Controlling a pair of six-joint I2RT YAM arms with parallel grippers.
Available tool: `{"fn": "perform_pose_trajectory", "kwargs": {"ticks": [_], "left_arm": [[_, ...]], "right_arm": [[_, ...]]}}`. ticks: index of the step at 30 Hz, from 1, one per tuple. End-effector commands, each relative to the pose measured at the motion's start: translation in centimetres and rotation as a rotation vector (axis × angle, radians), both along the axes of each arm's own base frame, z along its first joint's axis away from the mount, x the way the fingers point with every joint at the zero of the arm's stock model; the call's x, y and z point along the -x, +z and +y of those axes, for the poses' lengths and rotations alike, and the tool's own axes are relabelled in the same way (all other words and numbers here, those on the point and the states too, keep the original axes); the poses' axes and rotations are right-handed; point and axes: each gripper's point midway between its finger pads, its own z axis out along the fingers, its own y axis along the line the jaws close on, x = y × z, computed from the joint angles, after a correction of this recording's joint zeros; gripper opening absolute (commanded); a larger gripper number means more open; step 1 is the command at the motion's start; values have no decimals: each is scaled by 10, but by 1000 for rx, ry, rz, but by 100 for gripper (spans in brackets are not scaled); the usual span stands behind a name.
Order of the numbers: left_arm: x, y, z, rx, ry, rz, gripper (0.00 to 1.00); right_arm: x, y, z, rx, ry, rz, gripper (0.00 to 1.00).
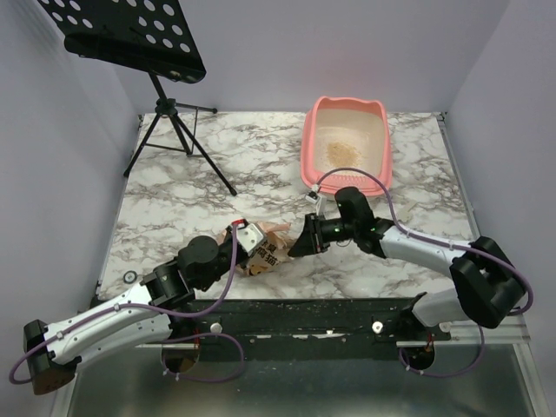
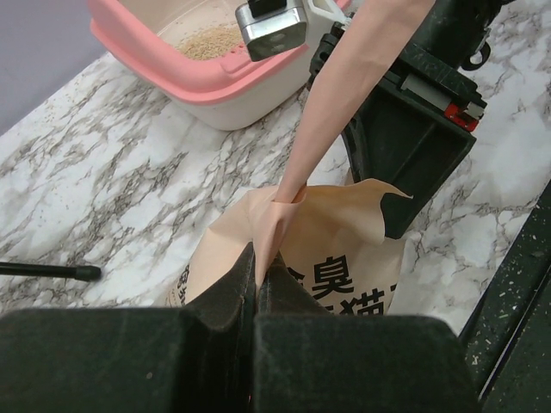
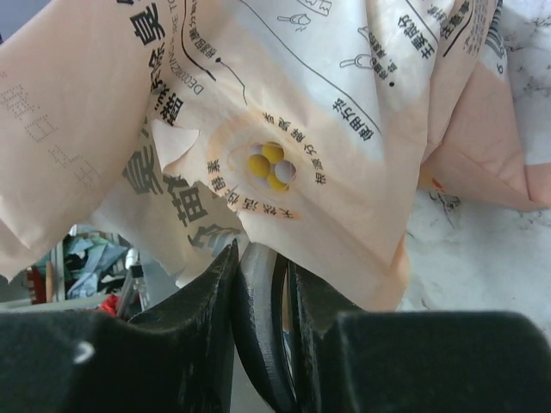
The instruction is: Fill the litter box with clean litter
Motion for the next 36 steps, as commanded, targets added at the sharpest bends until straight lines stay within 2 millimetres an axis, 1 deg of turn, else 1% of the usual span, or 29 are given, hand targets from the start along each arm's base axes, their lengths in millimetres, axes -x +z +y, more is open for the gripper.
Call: {"fn": "perform_pose_trajectory", "kwargs": {"ticks": [1,3,7,19,21,26,32,34,36], "left_arm": [[4,18,-7,46,-34,-23,0],[3,18,-5,43,-29,-27,0],[4,18,-4,41,-31,-31,0],[8,25,-1,68,-44,-53,0],[9,26,-1,73,-48,-57,0],[9,26,-1,72,-52,-58,0],[8,26,0,72,-43,-62,0],[8,26,1,72,-43,-64,0],[8,27,1,73,-41,-65,0]], "right_arm": [[16,7,2,-128,-15,48,1],[20,13,-1,-177,-30,45,1],[25,34,-2,-303,-46,29,1],[42,69,-16,-563,-29,25,1],[44,70,-19,-576,-35,37,1],[43,72,-26,-587,-62,3,1],[49,76,-37,-582,-89,-28,1],[50,75,-42,-574,-113,-25,1],[50,70,-47,-549,-144,-5,1]]}}
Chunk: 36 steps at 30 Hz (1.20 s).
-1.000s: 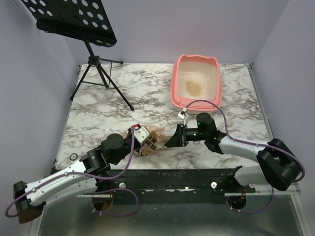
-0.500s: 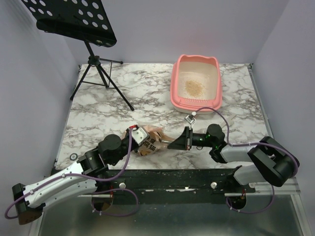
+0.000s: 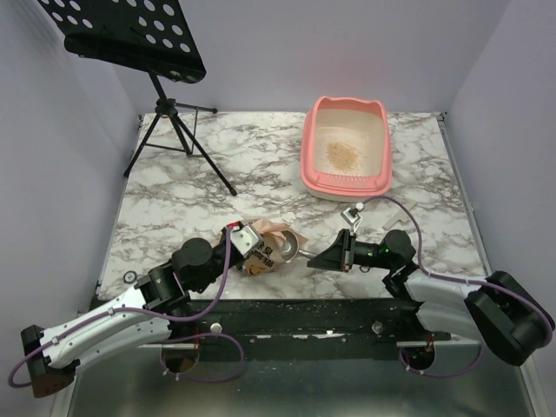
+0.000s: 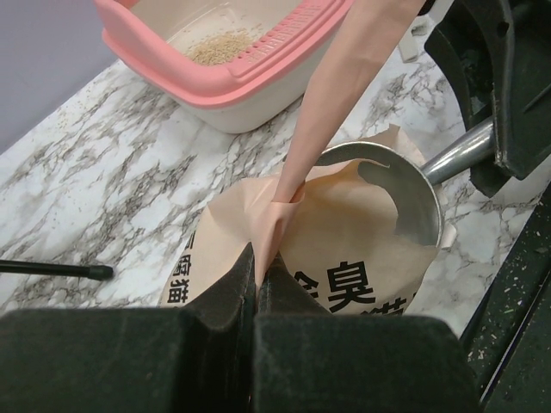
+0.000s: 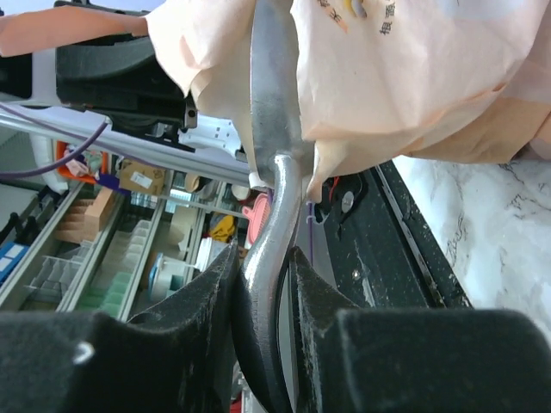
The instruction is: Fill the litter box with clean litter
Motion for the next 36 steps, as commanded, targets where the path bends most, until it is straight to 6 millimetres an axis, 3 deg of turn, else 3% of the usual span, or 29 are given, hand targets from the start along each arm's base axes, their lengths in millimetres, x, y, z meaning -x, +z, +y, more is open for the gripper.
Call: {"fn": "perform_pose_trajectory", "kwargs": {"ticks": [1,7,19,30,36], "left_arm": [[3,22,-5,75,-28,-43,0],[3,24,-4,80,-26,-52,0],[2,25,-2,83,-17,-55,0],[-1,29,3,93,14,-68,0],[-11,35,18,97,108,-93,0]], "right_arm": [[5,24,-10,-57,-32,-107,1],[-2,19,-21,1,-132,-7,1],[-1,31,-32,80,-198,101,1],[8,55,-38,15,-201,104,1],[9,72,-41,27,-214,69,1]]}}
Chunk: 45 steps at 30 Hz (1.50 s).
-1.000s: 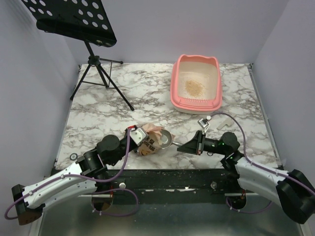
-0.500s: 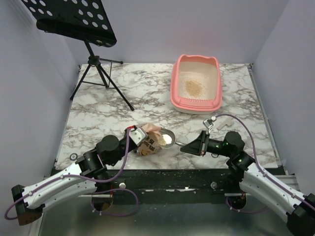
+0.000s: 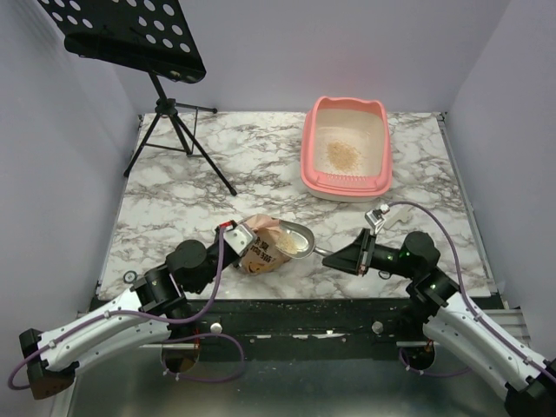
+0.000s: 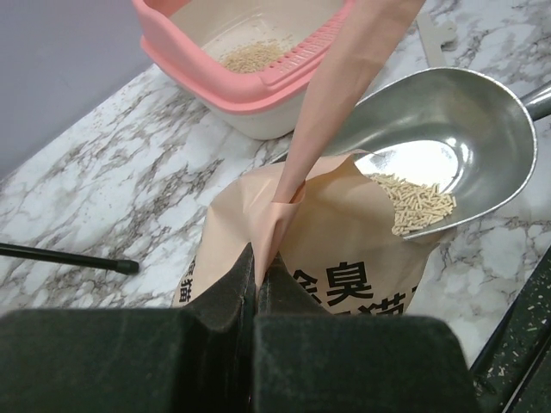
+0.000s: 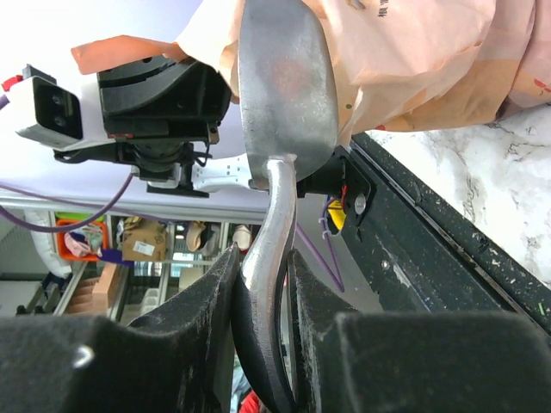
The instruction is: Fill the litter box with clean litter
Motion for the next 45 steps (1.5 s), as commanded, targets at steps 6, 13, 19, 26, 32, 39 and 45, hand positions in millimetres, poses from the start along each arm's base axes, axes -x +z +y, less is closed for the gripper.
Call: {"fn": "perform_pose_trajectory", "kwargs": {"ticks": [6,13,19,26,32,39,45], "left_arm": [[-15,36,28,105,160,-97,0],[-21,43,46,129,254,-116,0],[-24,48,58,142,309,-124,0],[-22,50,59,154,303,-120,0],[-18,55,61,180,291,-127,0],[-17,56,61,187,283,-125,0],[-16,57,62,193,282,-127,0]], "right_arm": [[0,47,-8,-25,-45,-80,1],[-3,57,-15,-18,-107,-59,1],[-22,68,-22,-17,-229,-36,1],[-70,85,-34,5,-468,-31,1],[-115,124,-41,-3,-640,-123,1],[-182,136,-67,29,-890,-183,1],[-224,123,-103,117,-1022,-208,1]]}}
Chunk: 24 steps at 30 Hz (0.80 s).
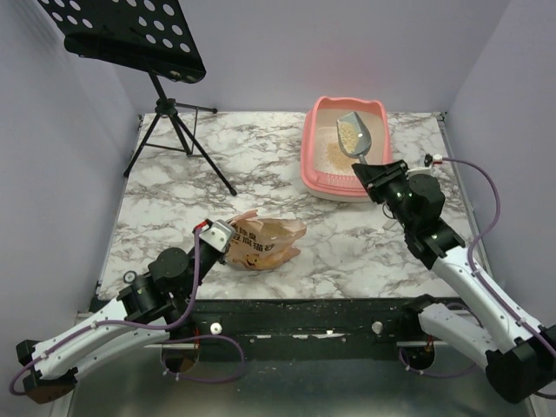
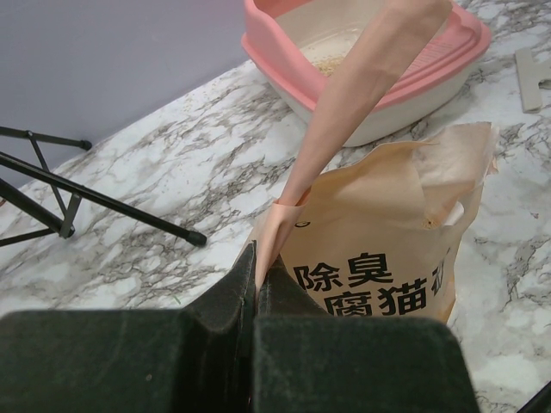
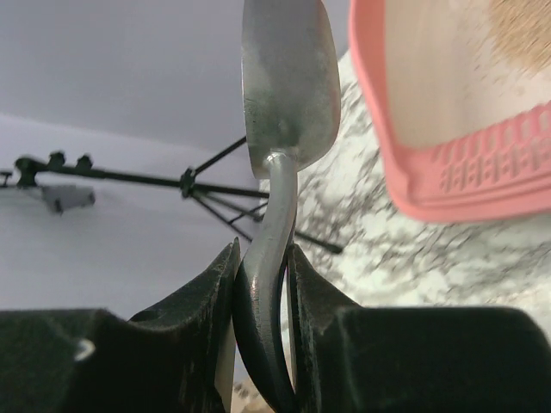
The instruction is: Fill the litter box with clean litter
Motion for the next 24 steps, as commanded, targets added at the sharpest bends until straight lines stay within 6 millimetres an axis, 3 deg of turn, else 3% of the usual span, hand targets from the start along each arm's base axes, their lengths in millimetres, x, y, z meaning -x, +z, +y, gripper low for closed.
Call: {"fn": "perform_pose_trajectory", "kwargs": {"ticks": [1,10,18,24], "left_arm": [[-1,36,6,125,27,-69,0],[0,35,2,120,10,-60,0],[1,36,0,122,-4,-57,0],[1,37,1,128,0,-58,0]], "right_arm": [[-35,31,-33,61,-131,-121,1],[-79,-28,-52,437,-93,60,1],[-98,-54,-61,786,37,203,1],[-100,-76,-65,969,192,343,0]]}}
